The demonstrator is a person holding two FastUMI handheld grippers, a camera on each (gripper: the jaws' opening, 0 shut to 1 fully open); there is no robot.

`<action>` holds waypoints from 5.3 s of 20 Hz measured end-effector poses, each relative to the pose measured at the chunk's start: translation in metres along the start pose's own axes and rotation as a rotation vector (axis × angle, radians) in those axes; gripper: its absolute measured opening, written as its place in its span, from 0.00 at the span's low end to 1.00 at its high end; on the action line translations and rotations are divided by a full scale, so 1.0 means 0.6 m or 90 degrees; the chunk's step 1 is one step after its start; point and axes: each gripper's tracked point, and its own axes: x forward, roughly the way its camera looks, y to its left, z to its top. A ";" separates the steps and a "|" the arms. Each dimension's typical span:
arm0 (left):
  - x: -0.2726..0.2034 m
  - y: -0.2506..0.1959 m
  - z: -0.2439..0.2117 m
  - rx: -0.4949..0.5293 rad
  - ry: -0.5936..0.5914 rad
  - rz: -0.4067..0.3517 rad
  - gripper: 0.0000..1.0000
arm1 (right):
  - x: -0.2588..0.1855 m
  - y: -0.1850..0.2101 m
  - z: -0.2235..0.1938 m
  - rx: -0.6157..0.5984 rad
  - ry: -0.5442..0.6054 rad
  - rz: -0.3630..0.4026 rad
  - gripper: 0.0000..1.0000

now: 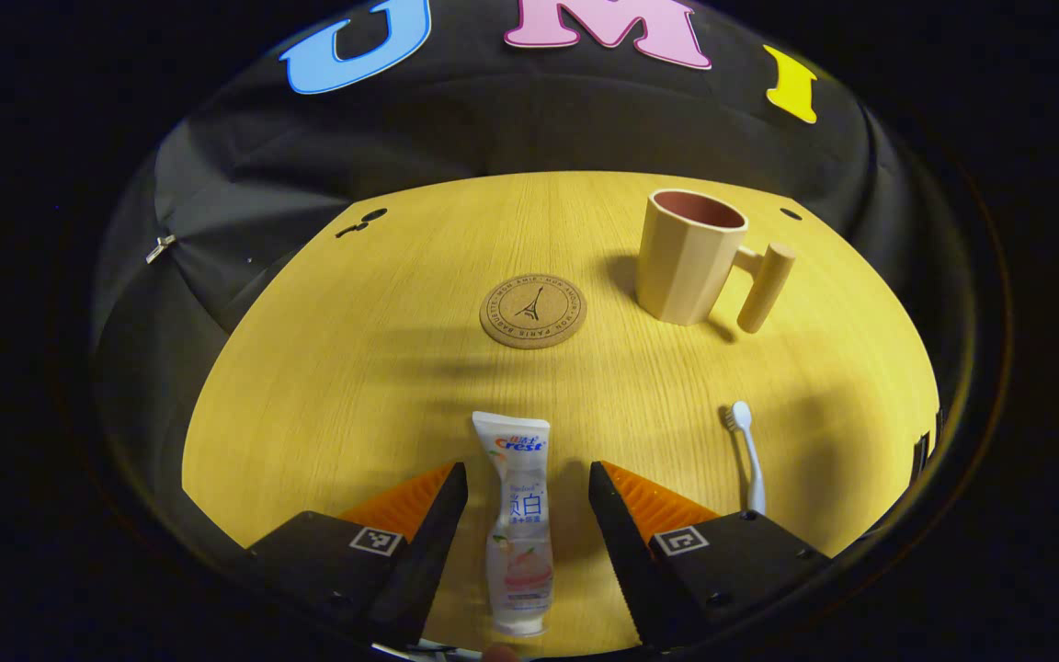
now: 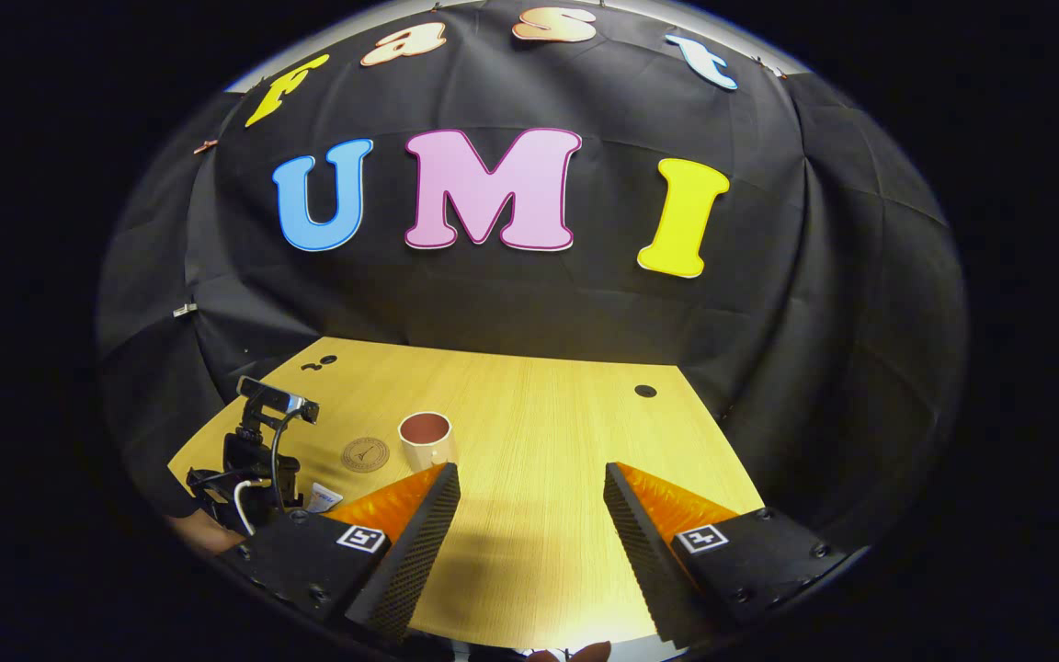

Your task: Put the toothbrush and toothpaste on the desktop into the cup, then pick up the cup and place it on the coaster on the desktop.

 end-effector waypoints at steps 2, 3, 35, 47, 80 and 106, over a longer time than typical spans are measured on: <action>0.004 0.000 -0.005 0.006 0.009 0.005 0.83 | 0.000 -0.003 -0.001 0.002 0.004 0.000 0.98; 0.006 0.001 -0.006 0.007 0.012 0.007 0.83 | 0.001 -0.003 -0.003 0.003 0.005 -0.001 0.97; -0.151 0.058 0.067 -0.020 -0.054 -0.194 0.21 | 0.047 0.211 -0.180 0.048 0.204 0.066 0.98; -0.189 0.159 0.014 -0.029 -0.050 -0.172 0.21 | 0.138 0.271 -0.340 0.021 0.332 0.043 0.98; -0.185 0.127 0.118 -0.101 -0.135 -0.210 0.21 | 0.113 0.289 -0.258 0.167 0.296 0.182 0.06; -0.097 -0.158 0.528 -0.183 -0.483 -0.452 0.20 | 0.173 0.154 -0.171 0.238 0.163 0.202 0.05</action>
